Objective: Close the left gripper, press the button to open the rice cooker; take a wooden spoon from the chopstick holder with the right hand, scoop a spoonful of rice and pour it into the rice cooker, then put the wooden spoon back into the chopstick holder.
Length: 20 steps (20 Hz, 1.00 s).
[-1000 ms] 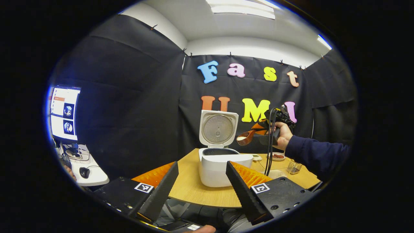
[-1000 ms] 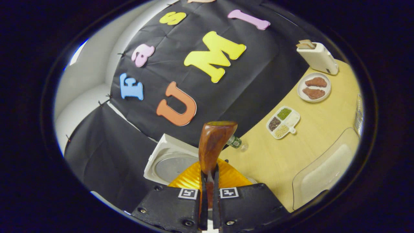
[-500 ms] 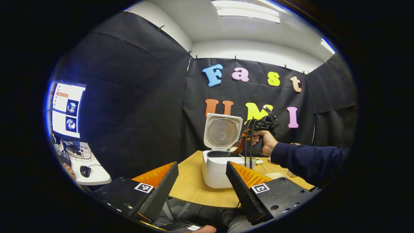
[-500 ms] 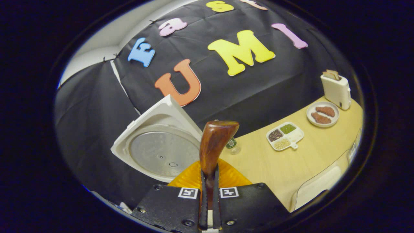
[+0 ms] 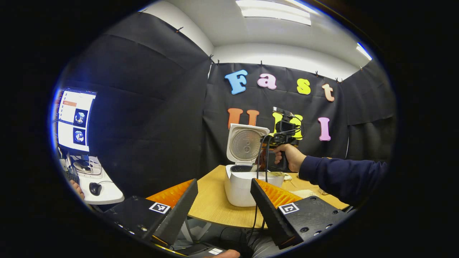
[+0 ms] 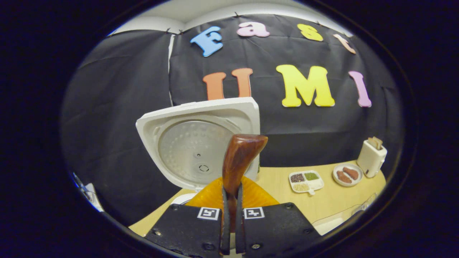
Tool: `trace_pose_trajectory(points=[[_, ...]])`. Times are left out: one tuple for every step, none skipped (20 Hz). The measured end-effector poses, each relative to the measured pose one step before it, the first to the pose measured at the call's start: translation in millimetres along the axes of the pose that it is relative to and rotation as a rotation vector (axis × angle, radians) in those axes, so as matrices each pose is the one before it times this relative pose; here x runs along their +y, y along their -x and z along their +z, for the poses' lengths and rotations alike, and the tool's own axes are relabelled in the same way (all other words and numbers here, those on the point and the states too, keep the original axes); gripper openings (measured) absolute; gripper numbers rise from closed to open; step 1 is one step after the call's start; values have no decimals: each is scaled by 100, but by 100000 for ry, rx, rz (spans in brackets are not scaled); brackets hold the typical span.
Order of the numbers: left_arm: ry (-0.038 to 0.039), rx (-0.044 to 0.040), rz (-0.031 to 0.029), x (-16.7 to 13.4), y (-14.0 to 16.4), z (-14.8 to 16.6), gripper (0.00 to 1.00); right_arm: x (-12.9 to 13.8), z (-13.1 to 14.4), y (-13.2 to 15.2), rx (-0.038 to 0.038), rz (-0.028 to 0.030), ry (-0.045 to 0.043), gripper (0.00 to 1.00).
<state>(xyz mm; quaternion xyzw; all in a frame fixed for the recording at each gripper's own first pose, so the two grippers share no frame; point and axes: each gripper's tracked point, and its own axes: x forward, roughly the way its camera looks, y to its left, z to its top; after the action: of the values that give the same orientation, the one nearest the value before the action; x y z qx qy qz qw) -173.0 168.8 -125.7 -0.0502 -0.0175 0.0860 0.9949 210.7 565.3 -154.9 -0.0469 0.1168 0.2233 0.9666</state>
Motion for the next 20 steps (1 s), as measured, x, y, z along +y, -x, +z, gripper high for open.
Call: trace_pose_trajectory(points=[[-234, 313, -524, -42, 24, -29, 94, 421, 299, 354, -2286, -1320, 8277, 11], [-535, 248, -428, -3, -24, 10, 94, 530, 90, 219, -1704, -894, 7815, 12], [-601, 586, -204, 96, 22, -34, 94, 453, -51, 230, -1762, -1795, 9005, 12], [-410, 301, -187, -24, -55, -70, 94, 133, 200, 48, -2108, -1379, 7726, 11], [-208, 72, -622, -77, 8, 110, 94, 532, -39, 34, -1436, -467, 6447, 11], [62, 215, -530, -34, 33, 104, 94, 605, -230, 173, -830, 672, 4040, 11], [80, 35, -308, 67, 4, 91, 94, 857, -70, 139, -215, 1205, 1703, 11], [-123, -84, -220, -37, 27, 81, 94, 688, 53, 142, 105, 957, 959, 11], [-165, -241, -23, -12, -84, 38, 94, 307, 260, 312, -460, 258, 1007, 11], [-190, -78, 18, -42, 25, 86, 94, 98, 409, 351, -677, 49, 1074, 11], [-51, -188, 90, 10, -110, -77, 94, 115, 328, 334, -848, 286, 327, 11], [140, -59, 138, -14, -106, -67, 94, 31, 208, 202, -582, 94, 148, 11], [465, 301, 72, -47, -18, -8, 94, -255, 261, 415, -518, -272, -601, 11], [721, 402, -13, -72, -36, -63, 94, -289, 363, 373, -645, 471, -699, 11], [1227, 165, -227, -103, 46, 62, 94, -467, 304, 434, -592, 419, -1762, 11], [1381, 933, -844, -303, 10, -89, 94, -733, 1, 567, -353, 13, -2522, 11], [1102, 927, -1839, -312, 140, -2, 94, -657, 68, 641, -192, -30, -2302, 11], [483, 457, -1442, -501, 24, 15, 94, -917, 190, 645, -268, -426, -1976, 11], [-469, -18, -780, -1063, -271, -131, 94, -1124, 66, 624, -128, -440, -1785, 11], [-1162, -546, -744, -1012, -308, 187, 94, -1211, 222, 445, -174, -433, -1766, 11]])
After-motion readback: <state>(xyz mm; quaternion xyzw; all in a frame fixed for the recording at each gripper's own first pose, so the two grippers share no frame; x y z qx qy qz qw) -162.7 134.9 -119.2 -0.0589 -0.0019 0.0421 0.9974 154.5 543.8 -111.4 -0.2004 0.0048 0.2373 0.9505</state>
